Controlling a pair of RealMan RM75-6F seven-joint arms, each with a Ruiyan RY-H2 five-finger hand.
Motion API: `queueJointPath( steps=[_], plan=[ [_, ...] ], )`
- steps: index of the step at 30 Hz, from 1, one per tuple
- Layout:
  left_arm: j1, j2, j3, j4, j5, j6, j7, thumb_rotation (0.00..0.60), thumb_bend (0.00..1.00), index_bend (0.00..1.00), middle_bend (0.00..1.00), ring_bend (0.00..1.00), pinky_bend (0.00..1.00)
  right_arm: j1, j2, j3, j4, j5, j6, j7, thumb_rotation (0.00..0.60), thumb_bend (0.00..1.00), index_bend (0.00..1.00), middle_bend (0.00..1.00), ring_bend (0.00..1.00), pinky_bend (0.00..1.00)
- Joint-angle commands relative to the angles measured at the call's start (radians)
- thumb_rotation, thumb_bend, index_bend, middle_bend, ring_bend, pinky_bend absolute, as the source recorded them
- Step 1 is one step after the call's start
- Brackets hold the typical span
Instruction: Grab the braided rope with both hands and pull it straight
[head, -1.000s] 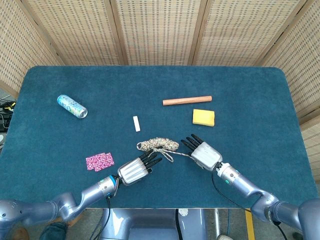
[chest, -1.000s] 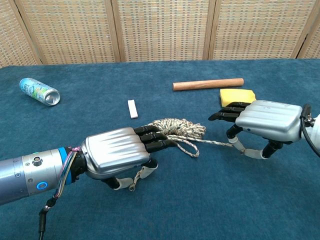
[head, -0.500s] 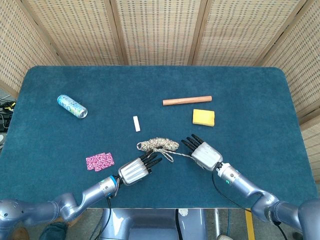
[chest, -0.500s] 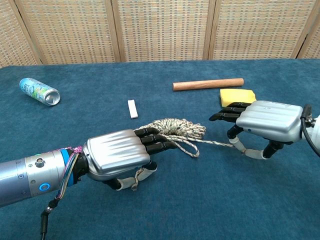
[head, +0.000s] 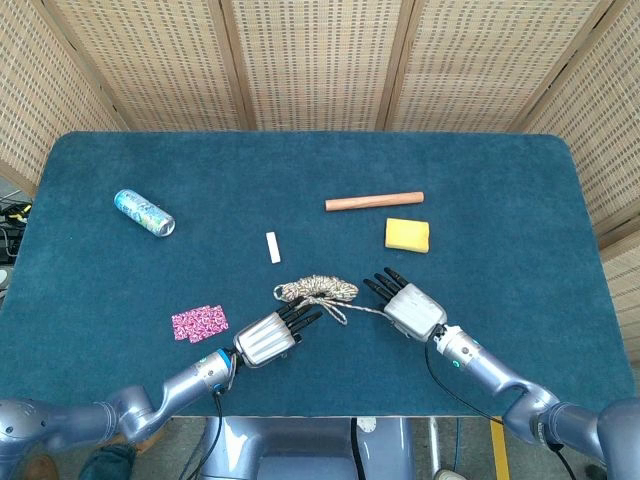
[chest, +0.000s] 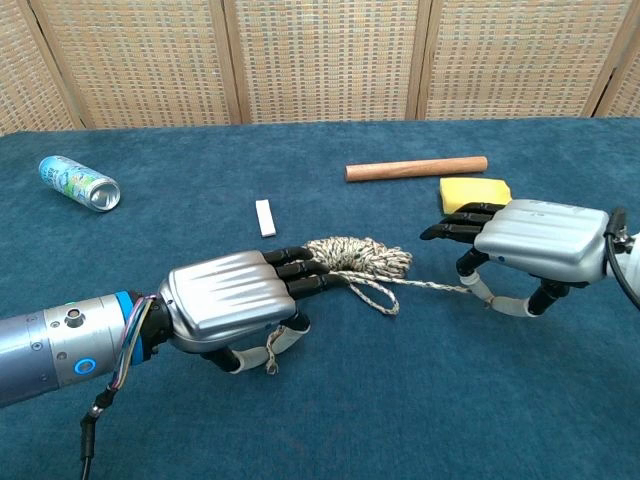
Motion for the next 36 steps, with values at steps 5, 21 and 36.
queueJointPath(
  steps=[5,21,36],
  plan=[
    [0.022,0.053,-0.013,0.003,-0.021,0.046,-0.040,0.600,0.48,0.67,0.00,0.00,0.00,-0.003,0.011,0.016,0.000,0.013,0.013,0.003,0.600,0.50,0.64,0.03,0.00,0.00],
    [0.107,0.222,-0.011,0.139,-0.038,0.202,-0.203,0.600,0.49,0.68,0.00,0.00,0.00,-0.028,0.104,0.077,-0.042,0.126,-0.010,-0.115,0.600,0.50,0.64,0.03,0.00,0.00],
    [0.187,0.248,0.028,0.290,-0.025,0.285,-0.328,0.600,0.49,0.68,0.00,0.00,0.00,-0.095,0.159,0.079,-0.040,0.199,-0.003,-0.155,0.600,0.50,0.64,0.03,0.00,0.00]
  ],
)
